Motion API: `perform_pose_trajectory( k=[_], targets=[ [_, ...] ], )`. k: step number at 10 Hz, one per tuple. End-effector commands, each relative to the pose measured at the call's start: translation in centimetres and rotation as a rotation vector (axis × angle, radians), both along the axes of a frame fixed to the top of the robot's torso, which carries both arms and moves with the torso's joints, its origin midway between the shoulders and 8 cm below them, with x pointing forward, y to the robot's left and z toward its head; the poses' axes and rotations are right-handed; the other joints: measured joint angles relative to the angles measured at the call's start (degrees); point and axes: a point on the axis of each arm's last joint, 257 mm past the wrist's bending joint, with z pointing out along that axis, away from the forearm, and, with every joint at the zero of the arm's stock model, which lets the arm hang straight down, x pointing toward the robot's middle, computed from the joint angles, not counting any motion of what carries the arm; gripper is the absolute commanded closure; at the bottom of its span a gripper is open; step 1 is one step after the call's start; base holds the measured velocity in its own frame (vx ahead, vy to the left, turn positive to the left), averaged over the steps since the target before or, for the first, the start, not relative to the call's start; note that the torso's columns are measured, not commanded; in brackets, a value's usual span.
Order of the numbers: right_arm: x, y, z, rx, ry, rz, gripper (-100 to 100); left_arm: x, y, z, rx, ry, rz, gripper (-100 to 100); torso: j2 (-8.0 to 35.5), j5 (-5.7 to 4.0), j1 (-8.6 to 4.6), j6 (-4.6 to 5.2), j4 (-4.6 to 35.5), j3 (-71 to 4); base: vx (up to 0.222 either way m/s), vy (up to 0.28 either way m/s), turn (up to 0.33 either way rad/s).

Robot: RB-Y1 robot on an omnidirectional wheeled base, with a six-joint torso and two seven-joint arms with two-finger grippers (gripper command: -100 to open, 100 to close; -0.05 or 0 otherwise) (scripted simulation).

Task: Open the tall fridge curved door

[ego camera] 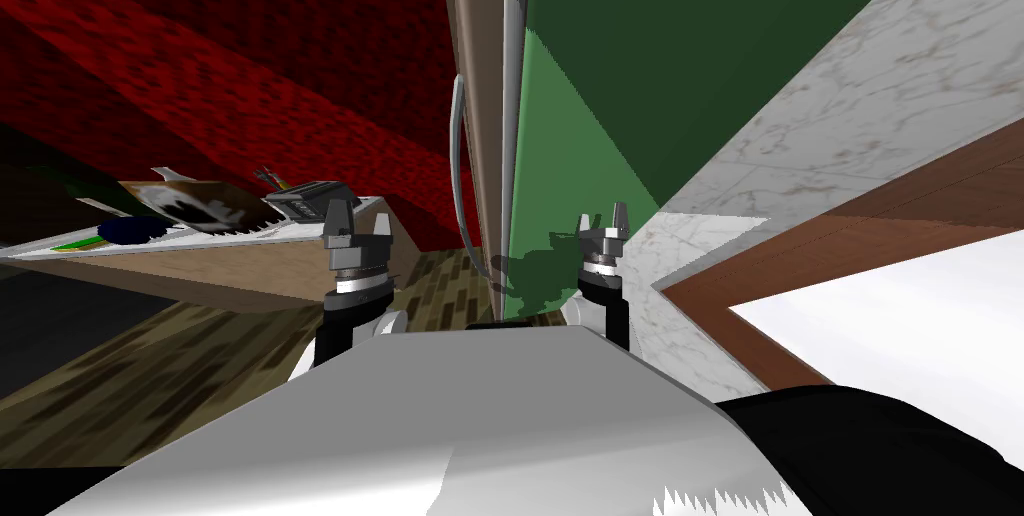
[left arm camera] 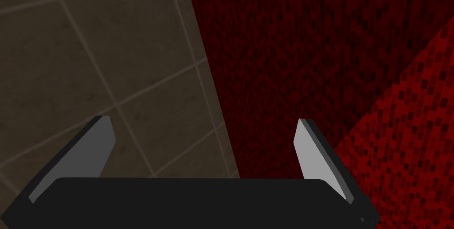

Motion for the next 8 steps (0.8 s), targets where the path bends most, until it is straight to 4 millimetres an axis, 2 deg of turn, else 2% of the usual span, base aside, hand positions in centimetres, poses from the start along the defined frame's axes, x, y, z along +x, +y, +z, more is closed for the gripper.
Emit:
perform_pose_trajectory(
  k=[1, 8],
  targets=[
    [0.00, 0.00, 0.00, 0.000, 0.000, 0.000, 0, 0.00, 0.00, 0.00, 0.000, 0.000, 0.000, 0, 2.32, 0.00, 0.00, 0.00, 2.35, -4.67, 0.000, 0.000, 0.000],
    [-0.01, 0.00, 0.02, 0.000, 0.000, 0.000, 0, -0.01, 0.00, 0.01, 0.000, 0.000, 0.000, 0, 31.16, 0.00, 0.00, 0.00, 31.14, -62.27, 0.000, 0.000, 0.000]
  ],
)
